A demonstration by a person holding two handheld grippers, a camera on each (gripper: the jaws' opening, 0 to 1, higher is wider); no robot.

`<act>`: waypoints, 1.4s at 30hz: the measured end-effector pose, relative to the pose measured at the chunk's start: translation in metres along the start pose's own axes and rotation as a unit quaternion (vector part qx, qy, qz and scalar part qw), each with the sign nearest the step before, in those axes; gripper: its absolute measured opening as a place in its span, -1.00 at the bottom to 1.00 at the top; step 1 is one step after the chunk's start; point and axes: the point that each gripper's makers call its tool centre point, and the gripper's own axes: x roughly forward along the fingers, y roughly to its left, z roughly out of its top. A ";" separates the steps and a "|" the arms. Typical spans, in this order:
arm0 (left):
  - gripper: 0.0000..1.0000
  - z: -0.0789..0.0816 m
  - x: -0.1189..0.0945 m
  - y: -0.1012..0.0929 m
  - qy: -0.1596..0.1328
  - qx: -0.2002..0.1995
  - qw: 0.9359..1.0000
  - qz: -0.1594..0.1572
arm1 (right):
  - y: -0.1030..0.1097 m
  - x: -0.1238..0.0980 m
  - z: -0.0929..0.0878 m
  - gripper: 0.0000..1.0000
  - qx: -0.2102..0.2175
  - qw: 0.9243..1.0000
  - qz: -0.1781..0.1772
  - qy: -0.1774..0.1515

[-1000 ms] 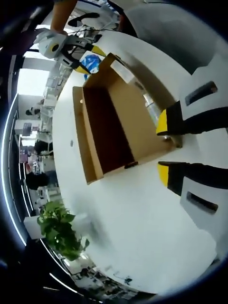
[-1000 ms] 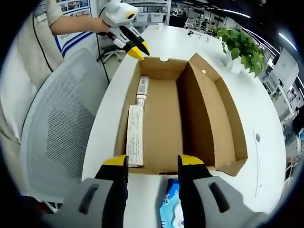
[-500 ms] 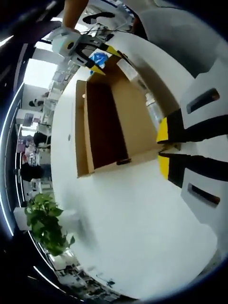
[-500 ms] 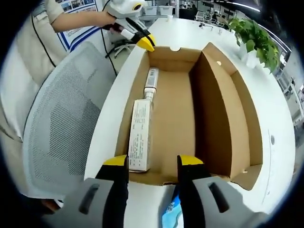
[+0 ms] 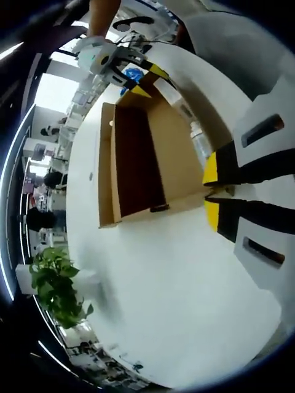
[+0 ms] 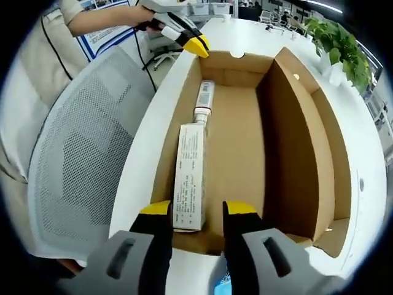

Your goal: Operate the shoe box by opening the lid, removing the specified soft item, and placing it in the target area until the item is outside and the box remains undamaged.

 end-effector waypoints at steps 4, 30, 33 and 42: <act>-0.91 0.000 0.000 0.000 0.000 0.000 1.000 -0.001 | 0.001 0.001 -0.001 -0.66 0.002 1.000 -0.006 0.000; -0.92 0.000 -0.003 -0.004 0.000 -0.006 1.000 -0.002 | 0.000 -0.014 0.010 -0.73 -0.005 0.999 -0.050 -0.006; -0.92 0.000 -0.003 -0.004 0.001 -0.007 1.000 -0.002 | -0.002 -0.019 0.012 -0.73 -0.004 0.998 -0.058 -0.008; -0.92 0.001 -0.004 -0.006 0.002 -0.014 1.000 -0.001 | -0.006 -0.043 0.028 -0.73 -0.003 0.996 -0.083 -0.029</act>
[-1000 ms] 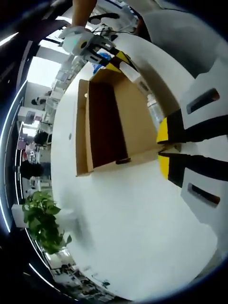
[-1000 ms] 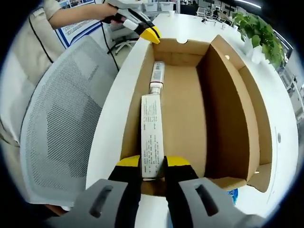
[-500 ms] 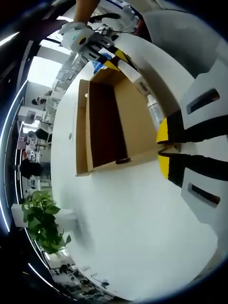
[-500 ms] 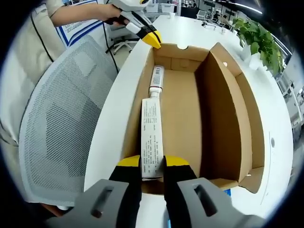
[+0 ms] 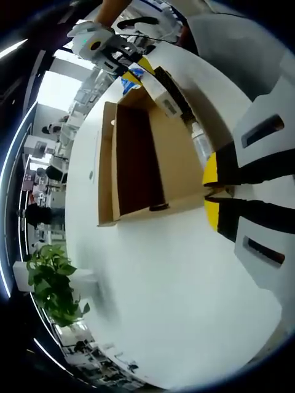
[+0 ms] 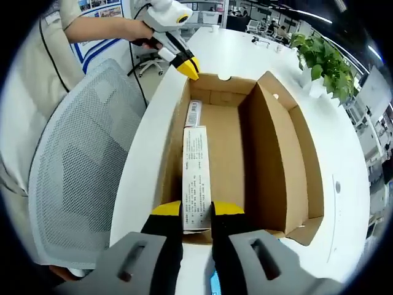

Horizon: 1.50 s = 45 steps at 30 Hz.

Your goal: Operate the shoe box by opening the lid, removing the specified soft item, and placing it in the target area until the item is outside and the box remains undamaged.

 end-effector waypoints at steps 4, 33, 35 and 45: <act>-0.93 0.000 0.000 0.000 -0.001 -0.004 1.000 0.003 | -0.003 -0.011 0.007 -0.73 -0.005 1.000 -0.008 -0.007; -0.96 -0.001 0.000 0.001 0.003 -0.020 0.999 0.025 | -0.043 -0.111 -0.004 -0.72 0.004 0.998 -0.051 -0.040; -0.96 -0.001 0.000 0.001 0.005 -0.020 0.999 0.026 | -0.049 -0.118 -0.009 -0.72 0.005 0.997 -0.059 -0.039; -0.96 -0.001 0.001 0.002 0.009 -0.023 0.999 0.029 | -0.071 -0.143 -0.039 -0.72 0.019 0.996 -0.085 -0.031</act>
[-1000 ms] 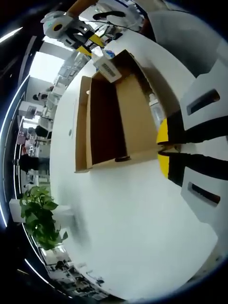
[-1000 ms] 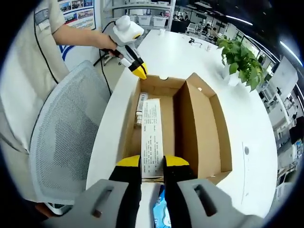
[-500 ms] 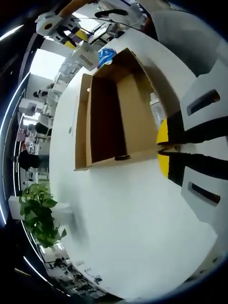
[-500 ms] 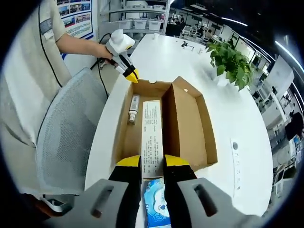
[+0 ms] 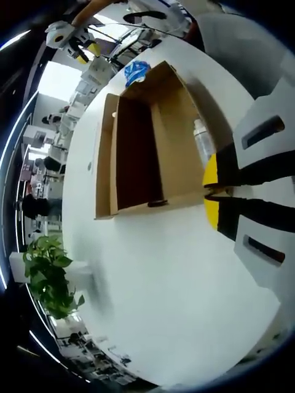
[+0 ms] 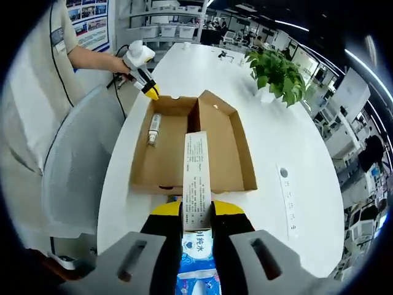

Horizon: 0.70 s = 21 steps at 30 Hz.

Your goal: Operate the shoe box by opening the lid, removing the specified soft item, and placing it in the target area until the item is outside and the box remains undamaged.

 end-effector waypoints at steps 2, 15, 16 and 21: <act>-0.96 0.000 0.000 0.000 0.000 -0.001 1.000 0.001 | -0.003 -0.002 -0.006 -0.72 0.000 1.000 -0.001 0.004; -0.96 0.001 0.000 0.000 0.004 -0.005 1.000 0.001 | -0.026 -0.014 -0.047 -0.72 0.014 0.999 -0.014 0.028; -0.96 0.001 0.000 0.000 0.004 -0.005 1.000 0.001 | -0.028 -0.015 -0.049 -0.72 0.016 0.999 -0.015 0.030; -0.96 0.001 0.000 0.001 0.005 -0.008 1.000 0.002 | -0.037 -0.019 -0.066 -0.72 0.018 0.999 -0.023 0.041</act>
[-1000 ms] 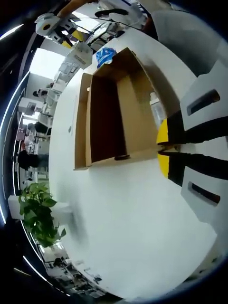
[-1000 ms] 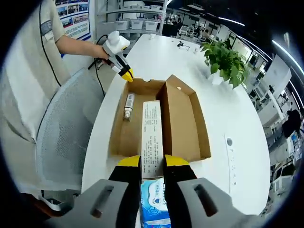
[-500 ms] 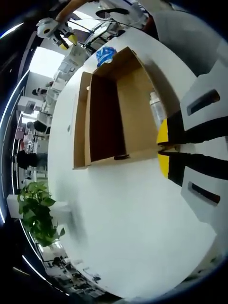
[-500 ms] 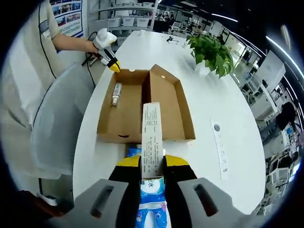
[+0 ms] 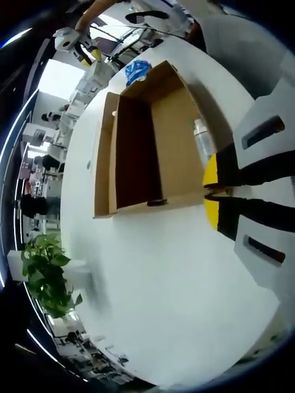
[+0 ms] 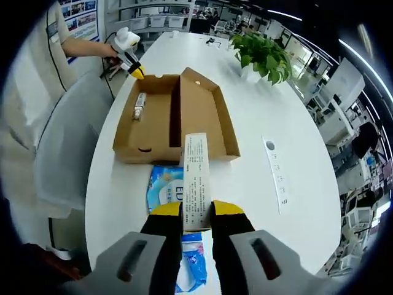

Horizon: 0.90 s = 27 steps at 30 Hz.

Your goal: Operate the shoe box by opening the lid, removing the specified soft item, and placing it in the target area until the item is outside and the box remains undamaged.

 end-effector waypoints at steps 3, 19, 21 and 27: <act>-0.96 0.000 0.001 0.001 0.000 -0.002 1.000 0.002 | -0.007 0.001 -0.014 -0.72 -0.001 1.000 -0.007 0.015; -0.96 0.000 0.003 0.005 0.004 -0.004 1.000 0.007 | -0.029 0.022 -0.077 -0.72 0.009 0.998 -0.001 0.067; -0.96 0.000 0.003 0.005 0.006 -0.003 1.000 0.008 | -0.031 0.025 -0.086 -0.72 0.011 0.997 -0.001 0.072; -0.97 -0.001 0.004 0.006 0.005 -0.011 1.000 0.015 | -0.035 0.032 -0.105 -0.71 0.014 0.996 0.003 0.085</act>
